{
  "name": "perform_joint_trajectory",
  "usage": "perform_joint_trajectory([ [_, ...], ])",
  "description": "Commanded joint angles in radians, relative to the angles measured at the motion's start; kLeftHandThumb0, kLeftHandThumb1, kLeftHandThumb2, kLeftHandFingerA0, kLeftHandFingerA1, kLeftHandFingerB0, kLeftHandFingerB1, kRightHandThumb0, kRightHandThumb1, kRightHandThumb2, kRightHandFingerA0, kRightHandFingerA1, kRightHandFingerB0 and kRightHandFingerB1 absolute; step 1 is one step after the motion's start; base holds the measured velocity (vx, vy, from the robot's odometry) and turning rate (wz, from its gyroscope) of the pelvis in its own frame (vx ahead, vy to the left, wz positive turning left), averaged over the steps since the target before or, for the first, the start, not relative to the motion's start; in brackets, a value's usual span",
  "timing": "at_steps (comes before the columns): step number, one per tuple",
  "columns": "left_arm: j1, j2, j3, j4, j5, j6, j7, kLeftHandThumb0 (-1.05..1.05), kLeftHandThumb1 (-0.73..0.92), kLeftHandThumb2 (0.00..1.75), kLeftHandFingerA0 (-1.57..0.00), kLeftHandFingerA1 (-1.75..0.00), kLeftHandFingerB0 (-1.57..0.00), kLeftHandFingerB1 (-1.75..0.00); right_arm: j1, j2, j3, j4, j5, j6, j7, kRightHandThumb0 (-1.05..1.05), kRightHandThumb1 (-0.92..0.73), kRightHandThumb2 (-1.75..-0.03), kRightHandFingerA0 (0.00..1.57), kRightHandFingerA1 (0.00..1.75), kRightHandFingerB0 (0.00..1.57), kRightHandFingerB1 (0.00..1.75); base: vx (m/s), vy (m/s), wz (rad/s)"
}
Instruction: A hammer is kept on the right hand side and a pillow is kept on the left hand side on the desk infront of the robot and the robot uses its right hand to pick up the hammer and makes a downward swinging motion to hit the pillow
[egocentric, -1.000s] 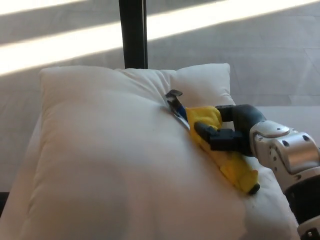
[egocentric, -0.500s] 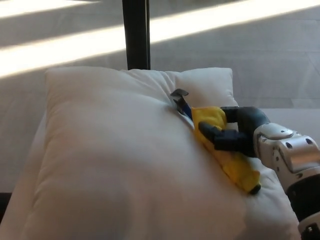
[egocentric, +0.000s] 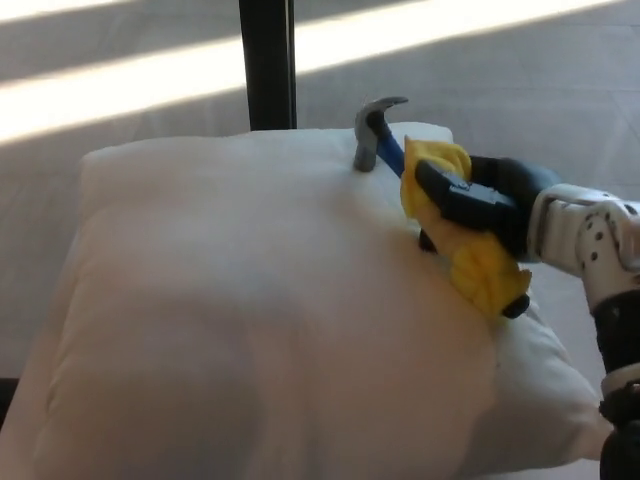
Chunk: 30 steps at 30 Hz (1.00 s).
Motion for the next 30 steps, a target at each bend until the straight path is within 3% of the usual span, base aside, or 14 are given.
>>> perform_joint_trajectory([
  [1,0.014,0.02,-0.001,-0.01,-0.004,0.015,-0.007,-0.73,0.82,0.64,-0.74,-0.53,-0.64,-0.46,-0.117,-0.051,-0.117,-0.098,0.146,0.198,0.035,-0.36,-0.67,-1.07,1.05,1.75,0.7,1.63,0.0,0.0,0.0],
  [8,0.014,0.023,0.007,-0.009,-0.011,0.021,-0.007,-0.74,0.81,0.65,-0.78,-0.54,-0.67,-0.47,-0.081,-0.155,-0.207,-0.177,0.16,0.236,0.052,-0.31,-0.68,-1.14,1.07,1.75,0.63,1.74,0.0,0.0,0.0],
  [10,0.017,0.028,0.001,-0.005,-0.002,0.018,-0.009,-0.73,0.82,0.65,-0.75,-0.52,-0.65,-0.46,-0.048,-0.188,-0.251,-0.196,0.136,0.219,-0.002,-0.31,-0.6,-1.17,1.05,1.75,0.62,1.62,0.0,0.0,0.0],
  [13,0.016,0.027,0.021,-0.001,-0.022,0.021,-0.012,-0.73,0.8,0.64,-0.77,-0.52,-0.65,-0.47,-0.024,-0.234,-0.28,-0.18,0.13,0.207,0.009,-0.32,-0.7,-1.12,1.07,1.75,0.59,1.75,0.0,0.0,0.0],
  [14,0.018,0.033,0.008,0.001,-0.006,0.016,-0.017,-0.73,0.83,0.65,-0.74,-0.51,-0.62,-0.46,0.015,-0.315,-0.285,-0.089,0.087,0.113,0.026,-0.27,-0.74,-1.15,1.06,1.75,0.62,1.75,0.0,0.0,0.0],
  [17,0.017,0.035,0.011,-0.007,-0.009,0.022,-0.003,-0.74,0.82,0.65,-0.76,-0.53,-0.66,-0.47,0.059,-0.37,-0.258,-0.015,0.048,-0.004,0.029,-0.25,-0.8,-1.05,1.0,1.75,0.6,1.75,0.0,0.0,0.0],
  [20,0.02,0.037,0.022,-0.011,-0.021,0.02,-0.013,-0.74,0.8,0.64,-0.76,-0.55,-0.66,-0.48,0.141,-0.428,-0.188,0.077,-0.054,-0.222,0.015,-0.15,-0.78,-0.95,0.91,1.75,0.58,1.68,0.0,0.0,-0.02],
  [21,0.022,0.038,0.016,-0.008,-0.013,0.016,-0.013,-0.73,0.81,0.65,-0.76,-0.54,-0.64,-0.47,0.207,-0.459,-0.139,0.102,-0.112,-0.36,0.035,-0.12,-0.72,-0.97,0.92,1.75,0.64,1.65,0.0,0.0,0.0],
  [22,0.021,0.037,0.024,-0.008,-0.021,0.021,-0.006,-0.74,0.8,0.64,-0.78,-0.54,-0.67,-0.49,0.226,-0.465,-0.127,0.092,-0.126,-0.371,0.026,-0.15,-0.64,-1.06,0.96,1.75,0.79,1.56,0.0,0.0,0.0],
  [24,0.026,0.039,0.02,-0.007,-0.017,0.012,-0.02,-0.73,0.81,0.65,-0.73,-0.52,-0.65,-0.48,0.261,-0.473,-0.111,0.077,-0.146,-0.417,0.019,-0.13,-0.55,-1.18,0.98,1.75,0.81,1.52,0.0,0.0,0.0],
  [25,0.029,0.039,0.018,-0.009,-0.014,0.013,-0.013,-0.73,0.82,0.65,-0.75,-0.53,-0.66,-0.48,0.291,-0.485,-0.054,0.061,-0.205,-0.46,-0.019,-0.27,-0.48,-1.16,1.27,1.45,1.0,1.29,0.0,0.0,0.0],
  [26,0.03,0.039,0.017,-0.01,-0.013,0.013,-0.011,-0.73,0.82,0.65,-0.75,-0.53,-0.66,-0.48,0.3,-0.49,-0.031,0.055,-0.226,-0.472,-0.031,-0.27,-0.48,-1.16,1.27,1.45,1.0,1.29,0.0,0.0,0.0],
  [27,0.028,0.039,0.019,-0.011,-0.016,0.017,-0.011,-0.73,0.82,0.63,-0.76,-0.54,-0.67,-0.48,0.338,-0.507,0.024,0.027,-0.278,-0.529,-0.043,-0.18,-0.51,-1.13,0.96,1.75,0.75,1.6,0.0,0.0,0.0],
  [30,0.027,0.039,0.015,-0.005,-0.01,0.01,-0.013,-0.73,0.84,0.65,-0.75,-0.54,-0.63,-0.48,0.396,-0.543,0.133,0.017,-0.384,-0.608,-0.108,-0.18,-0.6,-0.92,0.86,1.75,0.73,1.52,0.0,0.0,0.0],
])
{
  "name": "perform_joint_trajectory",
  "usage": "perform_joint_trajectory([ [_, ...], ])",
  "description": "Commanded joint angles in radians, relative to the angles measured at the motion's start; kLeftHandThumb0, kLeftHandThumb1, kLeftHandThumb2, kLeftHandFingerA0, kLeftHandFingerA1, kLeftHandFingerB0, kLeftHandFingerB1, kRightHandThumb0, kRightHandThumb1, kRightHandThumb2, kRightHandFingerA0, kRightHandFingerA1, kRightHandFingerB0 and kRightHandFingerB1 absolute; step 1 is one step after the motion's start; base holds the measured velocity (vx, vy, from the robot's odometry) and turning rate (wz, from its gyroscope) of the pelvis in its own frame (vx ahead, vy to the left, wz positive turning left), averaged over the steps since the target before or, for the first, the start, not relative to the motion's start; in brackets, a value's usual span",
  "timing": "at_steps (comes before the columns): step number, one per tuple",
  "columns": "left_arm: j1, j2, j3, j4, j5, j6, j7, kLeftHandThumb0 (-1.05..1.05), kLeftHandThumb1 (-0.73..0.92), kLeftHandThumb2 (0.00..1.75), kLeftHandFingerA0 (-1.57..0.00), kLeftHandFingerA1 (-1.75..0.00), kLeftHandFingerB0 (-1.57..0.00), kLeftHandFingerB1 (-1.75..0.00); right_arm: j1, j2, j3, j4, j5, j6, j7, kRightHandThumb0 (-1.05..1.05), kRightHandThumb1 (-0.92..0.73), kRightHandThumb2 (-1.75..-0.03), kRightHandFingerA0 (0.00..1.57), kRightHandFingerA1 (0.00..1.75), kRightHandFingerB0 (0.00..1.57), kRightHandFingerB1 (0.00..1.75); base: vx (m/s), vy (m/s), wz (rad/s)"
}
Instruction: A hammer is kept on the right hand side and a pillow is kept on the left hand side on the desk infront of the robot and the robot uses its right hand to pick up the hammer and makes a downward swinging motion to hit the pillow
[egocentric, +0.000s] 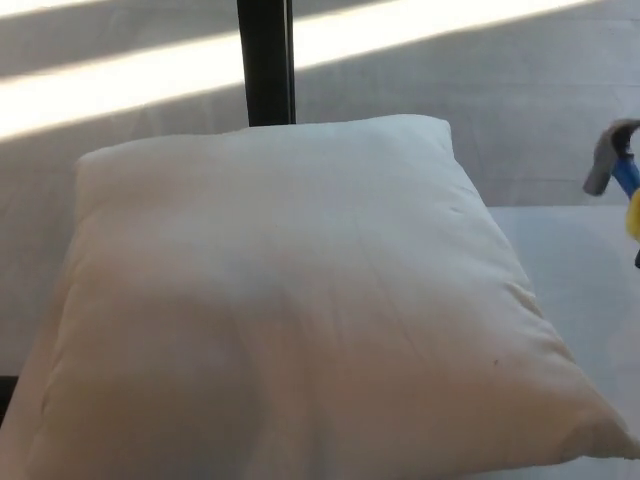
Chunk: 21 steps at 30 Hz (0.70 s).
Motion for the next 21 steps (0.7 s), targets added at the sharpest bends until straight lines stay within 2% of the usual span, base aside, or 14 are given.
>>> perform_joint_trajectory([
  [1,0.022,0.032,0.005,0.0,-0.006,-0.002,-0.011,-0.74,0.82,0.65,-0.77,-0.54,-0.66,-0.48,0.223,-0.195,0.328,0.016,-0.4,-0.679,-0.131,-0.19,-0.61,-0.89,0.85,1.75,0.76,1.5,0.0,0.0,0.0],
  [2,0.021,0.031,0.008,-0.001,-0.009,0.003,-0.006,-0.74,0.82,0.65,-0.77,-0.54,-0.66,-0.48,0.229,-0.203,0.352,0.023,-0.423,-0.693,-0.151,-0.19,-0.61,-0.89,0.85,1.75,0.76,1.5,0.0,0.0,0.0],
  [3,0.023,0.033,0.004,-0.003,-0.006,0.004,-0.012,-0.73,0.83,0.65,-0.74,-0.53,-0.63,-0.47,0.242,-0.209,0.387,0.026,-0.458,-0.705,-0.193,-0.18,-0.62,-0.89,0.95,1.68,0.76,1.44,0.0,0.0,0.0],
  [5,0.024,0.033,0.005,-0.004,-0.007,0.002,-0.016,-0.73,0.83,0.65,-0.74,-0.53,-0.63,-0.47,0.253,-0.214,0.413,0.027,-0.481,-0.725,-0.224,-0.18,-0.62,-0.89,0.95,1.68,0.76,1.44,0.0,0.0,0.0],
  [6,0.02,0.035,0.007,-0.001,-0.01,0.019,-0.015,-0.73,0.83,0.65,-0.73,-0.51,-0.63,-0.46,0.259,-0.216,0.449,0.038,-0.515,-0.739,-0.264,-0.18,-0.66,-0.82,0.85,1.67,0.79,1.4,0.0,0.0,0.0],
  [8,0.023,0.03,0.014,-0.002,-0.017,0.01,-0.015,-0.73,0.82,0.65,-0.73,-0.53,-0.63,-0.47,0.262,-0.217,0.466,0.041,-0.527,-0.759,-0.289,-0.18,-0.66,-0.83,0.86,1.68,0.79,1.39,0.0,0.0,0.0],
  [9,0.023,0.028,0.012,-0.002,-0.015,0.009,-0.016,-0.73,0.83,0.65,-0.73,-0.54,-0.63,-0.46,0.26,-0.219,0.481,0.047,-0.54,-0.771,-0.305,-0.13,-0.67,-0.8,0.93,1.65,0.8,1.36,0.0,0.0,0.0],
  [10,0.022,0.029,0.007,-0.001,-0.009,0.008,-0.016,-0.73,0.82,0.65,-0.74,-0.53,-0.64,-0.47,0.265,-0.228,0.52,0.049,-0.579,-0.794,-0.348,-0.21,-0.64,-0.88,0.91,1.69,0.8,1.4,0.0,0.0,0.0],
  [13,0.02,0.029,0.007,0.0,-0.008,0.008,-0.006,-0.74,0.81,0.65,-0.77,-0.54,-0.66,-0.47,0.272,-0.242,0.574,0.053,-0.628,-0.818,-0.406,-0.18,-0.63,-0.86,0.92,1.7,0.8,1.4,0.0,0.0,0.0],
  [14,0.021,0.026,0.007,-0.002,-0.008,0.003,0.002,-0.73,0.81,0.65,-0.76,-0.53,-0.68,-0.48,0.279,-0.245,0.605,0.058,-0.652,-0.832,-0.432,-0.17,-0.62,-0.8,0.88,1.74,0.74,1.48,0.0,0.0,0.0],
  [15,0.021,0.026,0.007,-0.002,-0.008,0.003,-0.001,-0.73,0.82,0.65,-0.76,-0.54,-0.67,-0.48,0.284,-0.248,0.614,0.052,-0.655,-0.838,-0.436,-0.18,-0.57,-0.89,0.9,1.75,0.74,1.52,0.0,0.0,0.0],
  [18,0.021,0.024,0.0,0.0,-0.001,-0.003,-0.005,-0.73,0.83,0.65,-0.76,-0.54,-0.65,-0.47,0.313,-0.255,0.639,0.025,-0.665,-0.865,-0.446,-0.19,-0.58,-0.89,0.92,1.75,0.76,1.51,0.0,0.0,0.0],
  [19,0.019,0.019,0.003,0.0,-0.004,-0.005,0.004,-0.74,0.81,0.64,-0.78,-0.54,-0.67,-0.48,0.328,-0.252,0.65,0.014,-0.672,-0.882,-0.471,-0.21,-0.56,-0.94,0.92,1.75,0.77,1.48,0.0,0.0,0.0],
  [21,0.019,0.021,0.0,0.0,-0.002,-0.001,0.0,-0.74,0.82,0.65,-0.76,-0.54,-0.66,-0.48,0.363,-0.243,0.682,0.001,-0.694,-0.909,-0.515,-0.22,-0.59,-0.86,0.92,1.75,0.85,1.23,0.0,0.0,0.0],
])
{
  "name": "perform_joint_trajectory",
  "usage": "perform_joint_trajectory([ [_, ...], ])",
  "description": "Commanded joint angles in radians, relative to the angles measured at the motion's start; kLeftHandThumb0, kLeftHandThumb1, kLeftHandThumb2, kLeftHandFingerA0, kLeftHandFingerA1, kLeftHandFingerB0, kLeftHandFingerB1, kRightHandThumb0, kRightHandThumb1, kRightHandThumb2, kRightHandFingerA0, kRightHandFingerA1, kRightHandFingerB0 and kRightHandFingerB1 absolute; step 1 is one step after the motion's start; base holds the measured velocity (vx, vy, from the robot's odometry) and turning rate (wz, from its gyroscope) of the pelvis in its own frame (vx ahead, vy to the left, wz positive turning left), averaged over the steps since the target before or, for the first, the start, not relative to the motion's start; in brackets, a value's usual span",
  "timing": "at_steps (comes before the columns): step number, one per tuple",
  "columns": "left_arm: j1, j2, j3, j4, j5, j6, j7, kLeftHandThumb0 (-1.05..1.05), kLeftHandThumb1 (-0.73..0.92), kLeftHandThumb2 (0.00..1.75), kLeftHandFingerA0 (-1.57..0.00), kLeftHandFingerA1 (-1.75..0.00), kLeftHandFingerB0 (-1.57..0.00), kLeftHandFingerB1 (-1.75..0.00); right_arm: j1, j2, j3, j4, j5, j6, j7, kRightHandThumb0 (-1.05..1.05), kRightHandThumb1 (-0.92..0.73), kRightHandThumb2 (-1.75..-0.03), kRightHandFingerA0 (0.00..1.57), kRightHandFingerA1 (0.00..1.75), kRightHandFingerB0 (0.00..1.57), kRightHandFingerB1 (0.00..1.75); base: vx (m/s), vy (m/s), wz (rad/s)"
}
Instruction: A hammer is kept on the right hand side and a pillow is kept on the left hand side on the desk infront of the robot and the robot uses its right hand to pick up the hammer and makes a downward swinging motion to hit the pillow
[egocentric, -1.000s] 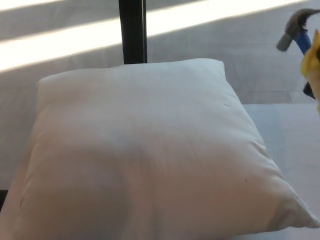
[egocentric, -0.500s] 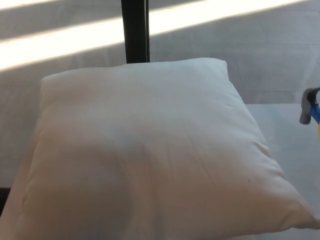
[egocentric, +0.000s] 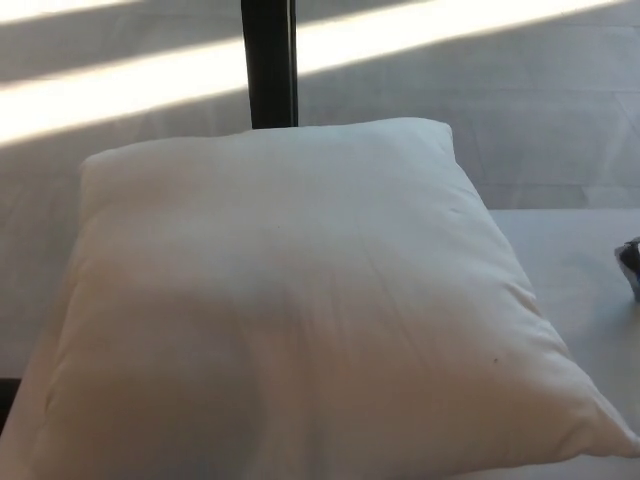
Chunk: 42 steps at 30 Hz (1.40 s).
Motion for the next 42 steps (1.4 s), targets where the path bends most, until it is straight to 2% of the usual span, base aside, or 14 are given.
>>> perform_joint_trajectory([
  [1,0.018,0.021,0.002,-0.001,-0.003,-0.003,0.001,-0.74,0.82,0.65,-0.76,-0.54,-0.66,-0.48,0.195,-0.184,0.362,-0.033,-0.493,-0.703,-0.37,-0.22,-0.59,-0.86,0.92,1.75,0.85,1.23,0.0,0.0,0.0],
  [7,0.016,0.025,0.003,0.002,-0.006,0.007,-0.003,-0.73,0.82,0.65,-0.74,-0.53,-0.64,-0.47,0.259,-0.157,0.455,-0.043,-0.498,-0.688,-0.332,-0.28,-0.56,-0.92,1.02,1.7,0.83,1.32,0.0,0.0,0.0],
  [9,0.018,0.022,0.016,-0.005,-0.021,0.011,-0.006,-0.72,0.81,0.64,-0.77,-0.56,-0.67,-0.49,0.284,-0.146,0.489,-0.007,-0.498,-0.754,-0.334,-0.23,-0.62,-0.86,0.94,1.65,0.84,1.2,0.0,0.0,0.0],
  [10,0.019,0.022,0.006,-0.006,-0.01,0.011,-0.002,-0.72,0.83,0.65,-0.75,-0.55,-0.65,-0.47,0.297,-0.139,0.501,0.0,-0.485,-0.756,-0.302,-0.24,-0.66,-0.73,0.94,1.55,0.84,0.73,0.0,0.0,0.0],
  [16,0.02,0.018,0.015,0.002,-0.017,-0.001,-0.009,-0.73,0.82,0.65,-0.77,-0.55,-0.64,-0.48,0.318,-0.138,0.526,0.013,-0.408,-0.758,-0.12,-0.39,-0.71,-0.6,0.82,1.09,0.37,0.4,0.0,0.0,0.0],
  [17,0.017,0.018,0.013,0.003,-0.016,0.003,-0.002,-0.72,0.81,0.64,-0.78,-0.55,-0.66,-0.48,0.316,-0.147,0.544,-0.003,-0.397,-0.693,-0.034,-0.53,-0.75,-0.62,0.55,0.82,0.17,0.34,0.0,0.0,0.0],
  [19,0.017,0.018,0.013,0.003,-0.015,0.004,-0.001,-0.72,0.81,0.64,-0.78,-0.55,-0.66,-0.48,0.315,-0.151,0.552,-0.001,-0.393,-0.691,-0.028,-0.53,-0.75,-0.62,0.55,0.82,0.17,0.34,0.0,0.0,0.0],
  [20,0.019,0.017,0.01,0.0,-0.012,0.001,0.003,-0.73,0.81,0.65,-0.78,-0.53,-0.66,-0.47,0.314,-0.152,0.553,-0.015,-0.371,-0.627,0.027,-0.72,-0.58,-0.93,0.11,0.55,0.05,0.29,0.0,0.0,0.0],
  [23,0.017,0.015,0.012,0.006,-0.012,-0.004,0.006,-0.73,0.81,0.65,-0.79,-0.53,-0.67,-0.48,0.32,-0.162,0.531,-0.038,-0.31,-0.572,0.1,-0.9,-0.65,-0.99,0.0,0.19,0.01,0.1,0.0,0.0,0.0],
  [30,0.019,0.016,0.017,-0.003,-0.017,0.005,0.0,-0.79,0.65,0.85,-0.74,-0.61,-0.63,-0.55,0.322,-0.197,0.512,-0.06,-0.292,-0.539,0.115,-1.05,-0.7,-1.08,0.0,0.21,0.0,0.01,0.0,0.0,0.0],
  [31,0.018,0.016,0.018,-0.001,-0.017,0.004,0.001,-0.74,0.81,0.65,-0.76,-0.55,-0.65,-0.49,0.32,-0.2,0.501,-0.065,-0.283,-0.536,0.123,-1.05,-0.69,-1.11,0.0,0.24,0.0,0.03,0.0,0.0,0.0],
  [33,0.018,0.016,0.014,0.001,-0.011,0.002,0.001,-0.72,0.82,0.65,-0.75,-0.54,-0.64,-0.47,0.328,-0.205,0.429,-0.1,-0.223,-0.497,0.152,-1.04,-0.86,-0.66,0.0,0.0,0.0,0.0,0.0,0.0,0.0],
  [35,0.018,0.017,0.013,0.001,-0.009,0.002,0.005,-0.72,0.82,0.65,-0.75,-0.53,-0.65,-0.47,0.337,-0.201,0.383,-0.116,-0.199,-0.492,0.161,-1.01,-0.85,-0.66,0.0,0.0,0.0,0.0,0.0,0.0,0.0],
  [42,0.017,0.017,0.016,0.001,-0.011,0.006,0.01,-0.73,0.81,0.64,-0.77,-0.53,-0.67,-0.48,0.38,-0.188,0.049,-0.173,-0.027,-0.474,0.172,-1.05,-0.67,-1.08,0.0,0.15,0.0,0.03,0.0,0.0,0.0],
])
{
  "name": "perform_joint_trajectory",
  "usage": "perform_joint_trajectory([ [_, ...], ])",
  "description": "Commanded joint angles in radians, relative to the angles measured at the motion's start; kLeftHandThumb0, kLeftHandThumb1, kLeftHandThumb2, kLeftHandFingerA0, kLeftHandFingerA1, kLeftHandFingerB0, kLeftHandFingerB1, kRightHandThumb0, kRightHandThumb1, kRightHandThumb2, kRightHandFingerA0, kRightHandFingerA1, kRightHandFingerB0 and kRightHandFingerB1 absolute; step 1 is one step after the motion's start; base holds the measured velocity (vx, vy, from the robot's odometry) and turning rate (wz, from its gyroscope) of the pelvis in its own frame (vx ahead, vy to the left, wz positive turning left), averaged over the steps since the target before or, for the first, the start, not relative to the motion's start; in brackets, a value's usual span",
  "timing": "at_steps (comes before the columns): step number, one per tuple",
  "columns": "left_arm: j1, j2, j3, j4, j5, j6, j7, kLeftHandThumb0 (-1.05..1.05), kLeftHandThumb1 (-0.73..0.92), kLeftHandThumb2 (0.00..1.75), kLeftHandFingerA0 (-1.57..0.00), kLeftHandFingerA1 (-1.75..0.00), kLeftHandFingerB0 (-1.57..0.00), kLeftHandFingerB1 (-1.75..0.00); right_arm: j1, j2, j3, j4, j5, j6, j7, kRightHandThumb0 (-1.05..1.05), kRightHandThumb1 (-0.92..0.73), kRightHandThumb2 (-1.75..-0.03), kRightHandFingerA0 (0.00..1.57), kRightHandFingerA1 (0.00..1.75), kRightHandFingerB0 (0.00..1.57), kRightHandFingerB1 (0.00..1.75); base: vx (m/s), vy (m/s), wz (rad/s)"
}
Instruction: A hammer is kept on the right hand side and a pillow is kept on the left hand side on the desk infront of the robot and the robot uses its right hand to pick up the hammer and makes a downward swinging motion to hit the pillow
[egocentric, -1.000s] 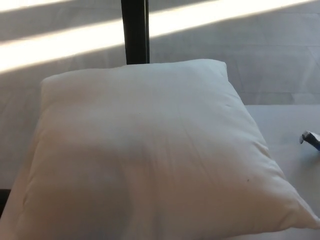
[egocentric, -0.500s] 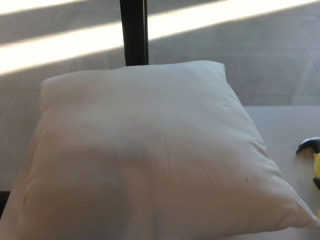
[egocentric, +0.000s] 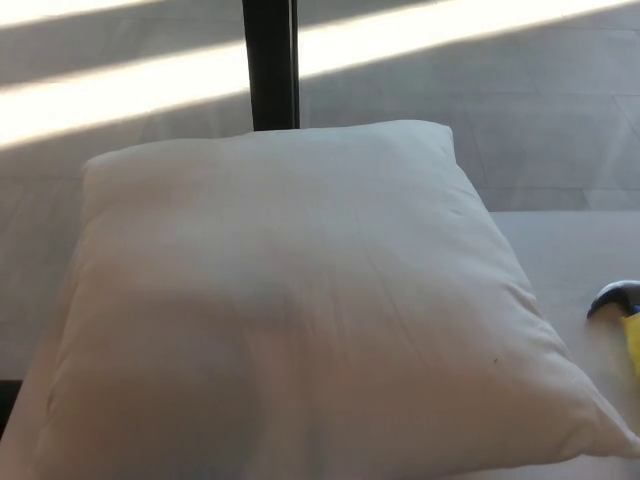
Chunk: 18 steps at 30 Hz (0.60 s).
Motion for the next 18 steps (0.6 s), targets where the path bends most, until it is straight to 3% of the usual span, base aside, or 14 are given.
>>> perform_joint_trajectory([
  [1,0.009,0.018,0.004,0.0,-0.007,0.001,0.007,-0.76,0.8,0.64,-0.76,-0.53,-0.67,-0.48,0.044,-0.003,-0.273,-0.029,0.185,0.01,0.045,-1.05,-0.69,-1.07,0.0,0.13,0.0,0.03,0.0,0.0,0.0],
  [3,0.007,0.016,0.007,-0.002,-0.009,0.004,0.018,-0.75,0.8,0.65,-0.79,-0.54,-0.71,-0.49,0.057,-0.005,-0.312,-0.026,0.171,-0.034,0.014,-0.98,-0.68,-1.05,0.0,0.15,0.01,0.07,0.0,0.0,0.0],
  [4,0.006,0.018,0.004,-0.001,-0.007,0.008,0.012,-0.75,0.8,0.65,-0.79,-0.54,-0.69,-0.47,0.059,-0.017,-0.388,-0.003,0.204,-0.047,0.005,-0.96,-0.65,-0.95,0.0,0.02,0.0,0.08,0.0,0.0,0.0],
  [5,0.011,0.02,-0.002,-0.003,-0.003,0.002,-0.002,-0.74,0.82,0.64,-0.74,-0.54,-0.67,-0.48,0.059,-0.02,-0.427,0.014,0.211,-0.064,-0.014,-0.86,-0.75,-0.78,0.0,0.0,0.0,0.22,0.0,0.0,0.0],
  [6,0.011,0.023,-0.004,-0.005,0.0,-0.003,-0.003,-0.73,0.82,0.65,-0.76,-0.54,-0.68,-0.48,0.052,-0.024,-0.469,0.03,0.23,-0.07,-0.013,-1.01,-0.68,-1.04,0.0,0.13,0.04,0.08,0.0,0.0,0.0],
  [11,0.006,0.023,0.001,-0.004,-0.005,0.003,-0.006,-0.74,0.82,0.65,-0.75,-0.54,-0.65,-0.48,0.076,-0.069,-0.651,0.06,0.279,-0.07,-0.011,-1.05,-0.71,-1.05,0.0,0.13,0.0,0.03,0.0,0.0,0.0],
  [13,0.006,0.023,-0.002,-0.006,-0.001,0.002,0.004,-0.74,0.82,0.65,-0.75,-0.54,-0.63,-0.47,0.085,-0.086,-0.732,0.083,0.296,-0.039,-0.033,-1.01,-0.69,-1.04,0.0,0.14,0.0,0.09,0.0,0.0,0.0],
  [14,0.005,0.022,-0.001,-0.006,-0.002,0.003,0.01,-0.74,0.81,0.65,-0.76,-0.54,-0.65,-0.48,0.096,-0.109,-0.749,0.124,0.284,-0.043,-0.036,-0.92,-0.64,-0.92,0.0,0.0,0.0,0.1,0.0,0.0,0.0],
  [15,-0.001,0.029,0.0,-0.008,-0.004,0.003,-0.005,-0.73,0.83,0.65,-0.72,-0.54,-0.63,-0.48,0.102,-0.118,-0.771,0.166,0.278,-0.06,-0.05,-1.03,-0.72,-1.08,0.0,0.14,0.0,0.03,0.0,0.0,0.0],
  [18,-0.007,0.032,-0.005,-0.018,-0.001,0.014,0.008,-0.73,0.82,0.64,-0.76,-0.55,-0.66,-0.48,0.134,-0.119,-0.912,0.301,0.369,-0.13,-0.04,-1.03,-0.73,-1.05,0.0,0.17,0.0,0.0,0.0,0.0,0.0],
])
